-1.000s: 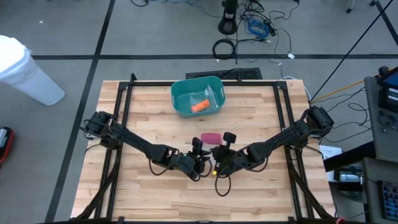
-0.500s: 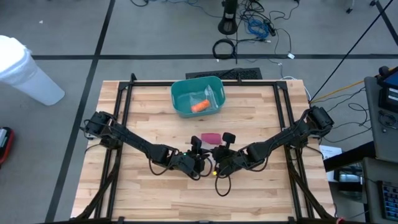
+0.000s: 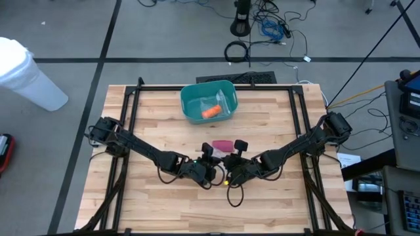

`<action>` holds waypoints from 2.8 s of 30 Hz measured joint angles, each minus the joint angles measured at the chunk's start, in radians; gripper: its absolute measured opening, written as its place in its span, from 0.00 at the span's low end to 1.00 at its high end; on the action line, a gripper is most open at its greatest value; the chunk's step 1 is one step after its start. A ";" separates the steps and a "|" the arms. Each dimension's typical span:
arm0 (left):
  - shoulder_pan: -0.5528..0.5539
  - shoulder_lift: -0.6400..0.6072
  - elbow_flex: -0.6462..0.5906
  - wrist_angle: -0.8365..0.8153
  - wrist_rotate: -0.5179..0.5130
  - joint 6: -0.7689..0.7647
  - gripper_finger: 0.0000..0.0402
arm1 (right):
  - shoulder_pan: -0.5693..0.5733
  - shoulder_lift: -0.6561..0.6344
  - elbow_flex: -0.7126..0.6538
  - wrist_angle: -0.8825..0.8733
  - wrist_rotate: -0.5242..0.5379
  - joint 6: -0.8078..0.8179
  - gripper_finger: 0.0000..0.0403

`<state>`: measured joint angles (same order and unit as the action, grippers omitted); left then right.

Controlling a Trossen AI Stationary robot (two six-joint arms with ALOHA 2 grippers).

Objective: Roll bandage
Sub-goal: Put the pink bandage into the transparent zip bag

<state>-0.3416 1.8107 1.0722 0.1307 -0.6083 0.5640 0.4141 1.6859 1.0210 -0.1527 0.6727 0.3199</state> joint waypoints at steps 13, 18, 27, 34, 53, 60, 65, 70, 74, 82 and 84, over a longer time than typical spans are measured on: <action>0.003 0.001 0.000 -0.103 -0.003 0.000 0.01 | 0.005 -0.029 0.001 0.022 0.017 0.012 0.00; 0.002 0.001 -0.001 -0.126 -0.018 -0.005 0.00 | 0.025 -0.060 0.001 0.004 0.016 0.008 0.00; -0.028 0.001 0.054 -0.160 0.134 -0.009 0.00 | 0.029 -0.061 0.001 -0.097 0.191 0.085 0.00; -0.037 0.001 0.072 -0.192 0.286 -0.012 0.00 | 0.029 -0.061 0.001 -0.102 0.238 0.091 0.00; -0.039 0.000 0.094 -0.196 0.300 -0.155 0.01 | 0.026 -0.059 0.001 -0.146 0.217 0.117 0.00; -0.044 -0.002 0.136 -0.196 0.288 -0.245 0.10 | 0.026 -0.059 0.001 -0.214 0.195 0.098 0.00; -0.049 -0.015 0.157 -0.219 0.263 -0.314 0.16 | 0.026 -0.050 0.001 -0.224 0.193 0.082 0.00; -0.047 -0.015 0.175 -0.246 0.084 -0.390 0.23 | 0.026 -0.021 0.001 -0.220 0.188 0.042 0.00; -0.043 -0.015 0.175 -0.258 -0.029 -0.398 0.27 | 0.032 -0.003 0.001 -0.215 0.189 0.007 0.00; -0.025 -0.015 0.175 -0.312 0.020 -0.391 0.33 | 0.058 -0.001 0.001 -0.114 0.187 -0.080 0.00; -0.021 -0.013 0.175 -0.318 0.007 -0.399 0.34 | 0.070 -0.001 0.001 -0.093 0.187 -0.112 0.00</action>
<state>-0.3624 1.7977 1.2472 -0.1875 -0.6014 0.1655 0.4843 1.6848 1.0218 -0.2460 0.8596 0.2077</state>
